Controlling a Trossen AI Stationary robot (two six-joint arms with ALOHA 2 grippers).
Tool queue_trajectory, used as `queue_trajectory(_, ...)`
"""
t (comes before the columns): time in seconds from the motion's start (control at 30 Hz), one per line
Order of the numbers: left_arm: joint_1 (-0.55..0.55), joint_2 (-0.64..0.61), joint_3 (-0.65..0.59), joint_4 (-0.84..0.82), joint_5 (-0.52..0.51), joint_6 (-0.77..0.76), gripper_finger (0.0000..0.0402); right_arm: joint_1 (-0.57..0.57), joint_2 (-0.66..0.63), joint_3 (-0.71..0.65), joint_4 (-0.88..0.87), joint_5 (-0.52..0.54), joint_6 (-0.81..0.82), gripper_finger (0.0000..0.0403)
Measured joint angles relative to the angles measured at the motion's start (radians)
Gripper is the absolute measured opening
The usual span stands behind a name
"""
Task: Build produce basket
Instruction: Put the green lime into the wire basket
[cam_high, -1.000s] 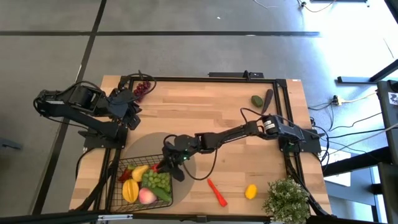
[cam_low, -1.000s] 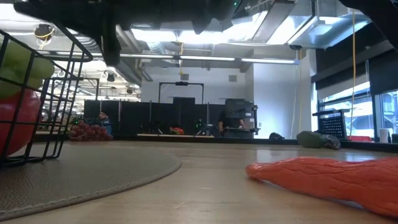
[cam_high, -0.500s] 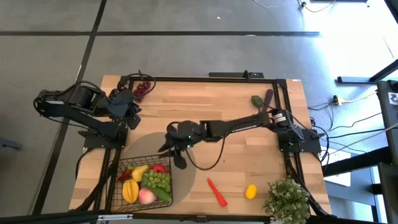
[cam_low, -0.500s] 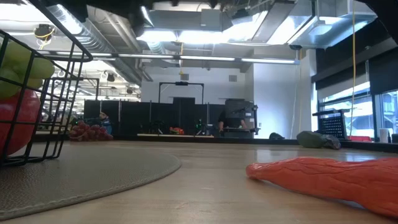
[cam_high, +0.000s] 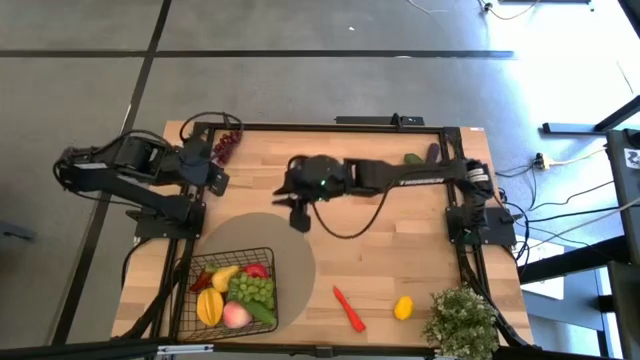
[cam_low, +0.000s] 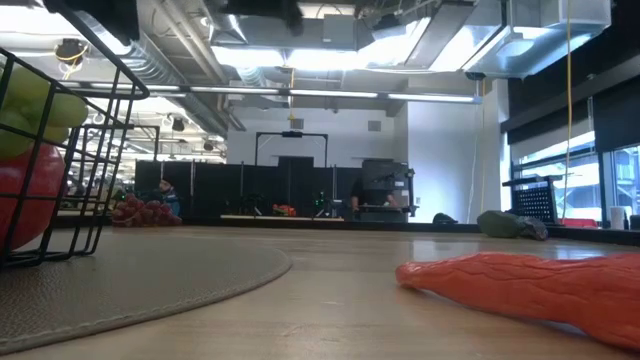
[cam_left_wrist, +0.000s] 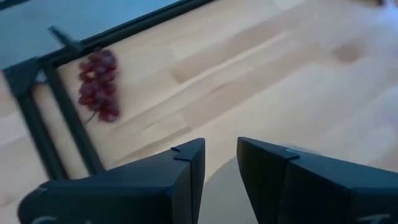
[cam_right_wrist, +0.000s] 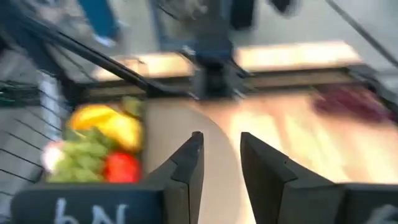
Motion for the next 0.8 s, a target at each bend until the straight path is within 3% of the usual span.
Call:
queue_trajectory(0.2, 0.141, 0.047, 0.000, -0.003, 0.025, -0.015, 0.0084, -0.072, -0.099, 0.000, -0.199, 0.108, -0.024, 0.0097)
queue_trajectory(0.47, 0.345, 0.156, 0.000, 0.017, 0.139, 0.119, 0.0084, -0.183, -0.240, 0.000, -0.523, 0.089, -0.043, 0.0097)
queue_trajectory(0.67, 0.447, 0.236, 0.000, 0.127, 0.214, 0.240, 0.0084, -0.241, -0.313, 0.000, -0.845, 0.068, 0.192, 0.0097)
queue_trajectory(0.8, 0.552, 0.298, 0.000, 0.170, 0.286, 0.300, 0.0084, -0.283, -0.322, 0.000, -0.971, 0.072, 0.276, 0.0097)
